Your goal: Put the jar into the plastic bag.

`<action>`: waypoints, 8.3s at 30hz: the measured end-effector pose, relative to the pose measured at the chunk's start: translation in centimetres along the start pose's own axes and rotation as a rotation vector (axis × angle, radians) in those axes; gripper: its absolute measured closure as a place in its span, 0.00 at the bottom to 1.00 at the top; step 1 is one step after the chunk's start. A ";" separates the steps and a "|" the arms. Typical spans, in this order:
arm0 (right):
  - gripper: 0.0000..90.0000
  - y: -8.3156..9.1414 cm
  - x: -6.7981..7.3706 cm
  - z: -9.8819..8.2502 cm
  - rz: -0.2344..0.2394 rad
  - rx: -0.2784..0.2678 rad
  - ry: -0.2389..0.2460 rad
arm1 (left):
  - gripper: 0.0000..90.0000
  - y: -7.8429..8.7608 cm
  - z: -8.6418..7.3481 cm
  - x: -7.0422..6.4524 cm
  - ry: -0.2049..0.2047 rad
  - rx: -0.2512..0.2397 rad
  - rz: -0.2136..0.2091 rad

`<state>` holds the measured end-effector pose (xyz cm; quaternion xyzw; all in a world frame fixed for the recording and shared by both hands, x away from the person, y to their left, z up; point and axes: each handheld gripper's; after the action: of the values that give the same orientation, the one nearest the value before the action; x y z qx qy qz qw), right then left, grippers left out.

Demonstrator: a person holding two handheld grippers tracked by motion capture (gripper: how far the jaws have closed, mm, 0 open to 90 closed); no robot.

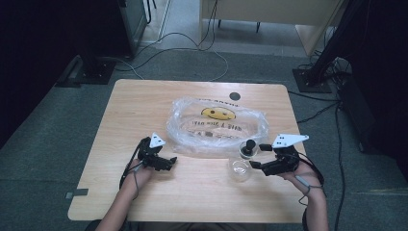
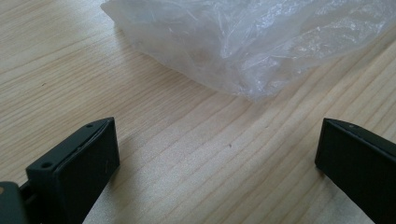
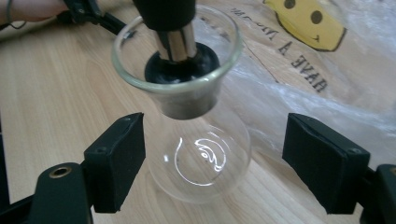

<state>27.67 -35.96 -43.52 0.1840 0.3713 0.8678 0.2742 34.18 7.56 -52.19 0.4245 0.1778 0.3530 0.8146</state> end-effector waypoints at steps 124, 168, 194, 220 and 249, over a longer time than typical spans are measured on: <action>0.56 -8.0 -2.7 4.3 -0.424 -0.367 -0.076 | 0.00 0.6 -0.8 -0.8 0.012 -0.002 0.009; 0.27 -6.1 -3.5 3.8 -0.319 -0.223 -0.100 | 0.00 0.5 -0.8 -0.5 -0.010 -0.001 -0.008; 0.22 -3.5 -2.5 2.0 -0.275 -0.157 -0.044 | 0.00 0.3 -0.4 -0.3 -0.023 0.001 -0.018; 0.20 -0.6 -2.3 0.0 -0.204 -0.064 0.018 | 0.00 0.2 -0.3 -0.2 -0.026 0.000 -0.020; 0.19 -0.7 -4.4 -3.0 -0.196 0.065 -0.031 | 0.00 0.2 -0.3 -0.2 -0.026 0.000 -0.020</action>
<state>29.77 -39.85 -46.51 0.1688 0.4111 0.8215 0.3572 33.74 7.67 -52.20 0.4270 0.1715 0.3393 0.8205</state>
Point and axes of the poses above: each handheld gripper's, and its own axes: y roughly backward along the jaws, z roughly out of its top, x roughly to its left, and after that the axes turned 10 degrees about x, right-handed
